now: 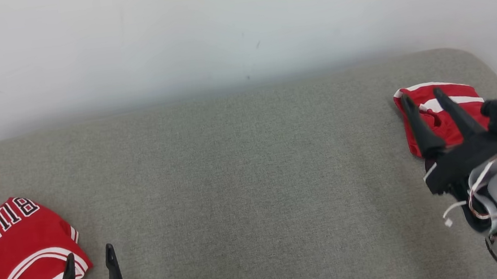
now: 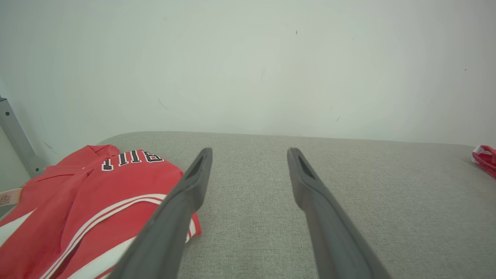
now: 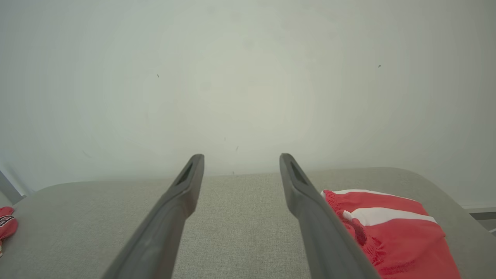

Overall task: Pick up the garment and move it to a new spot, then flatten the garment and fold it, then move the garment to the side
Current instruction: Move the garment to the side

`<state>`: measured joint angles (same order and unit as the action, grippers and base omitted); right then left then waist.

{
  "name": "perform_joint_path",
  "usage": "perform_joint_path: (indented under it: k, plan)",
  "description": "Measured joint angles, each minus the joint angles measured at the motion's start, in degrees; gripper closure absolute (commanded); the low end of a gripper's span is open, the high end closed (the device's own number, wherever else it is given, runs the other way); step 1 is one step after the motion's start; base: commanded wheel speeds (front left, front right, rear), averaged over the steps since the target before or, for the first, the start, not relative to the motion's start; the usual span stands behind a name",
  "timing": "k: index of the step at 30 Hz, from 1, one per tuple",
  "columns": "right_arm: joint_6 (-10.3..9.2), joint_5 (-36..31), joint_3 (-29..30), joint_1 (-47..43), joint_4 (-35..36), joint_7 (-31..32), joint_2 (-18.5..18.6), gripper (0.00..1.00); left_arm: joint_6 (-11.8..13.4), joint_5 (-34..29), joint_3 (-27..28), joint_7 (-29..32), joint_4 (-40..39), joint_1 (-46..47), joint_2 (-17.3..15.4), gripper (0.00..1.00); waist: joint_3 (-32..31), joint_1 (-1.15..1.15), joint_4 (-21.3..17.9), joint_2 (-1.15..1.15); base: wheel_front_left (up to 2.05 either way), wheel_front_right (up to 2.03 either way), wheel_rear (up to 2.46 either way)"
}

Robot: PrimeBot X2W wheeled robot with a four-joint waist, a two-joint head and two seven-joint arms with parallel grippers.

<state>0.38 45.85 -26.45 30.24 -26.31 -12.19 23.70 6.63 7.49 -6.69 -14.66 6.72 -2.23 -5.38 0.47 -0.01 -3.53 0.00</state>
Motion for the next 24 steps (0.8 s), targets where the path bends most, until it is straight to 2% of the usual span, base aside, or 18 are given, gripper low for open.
perform_joint_path:
  k: [10,21,24]
  plan:
    - [-4.13,0.93,2.21,-11.15,7.97,-1.52,-0.88,0.00,0.42,-1.51,1.07,0.01,-0.34,-2.36,0.23,0.00,-1.64,0.00,-0.36,0.00,0.00,0.00,0.00]
    - [-6.45,-0.31,4.78,-21.33,13.12,-2.01,-0.70,0.00,0.44,-2.45,2.40,1.43,-0.57,-4.60,0.70,0.00,-2.25,0.01,-0.63,0.00,0.00,0.00,0.00]
    - [-6.71,-2.47,4.28,-23.16,13.65,-2.02,-0.49,0.00,0.44,-2.48,2.82,1.62,-0.56,-4.66,0.96,0.00,-2.31,0.01,-0.64,0.00,0.00,0.00,0.00]
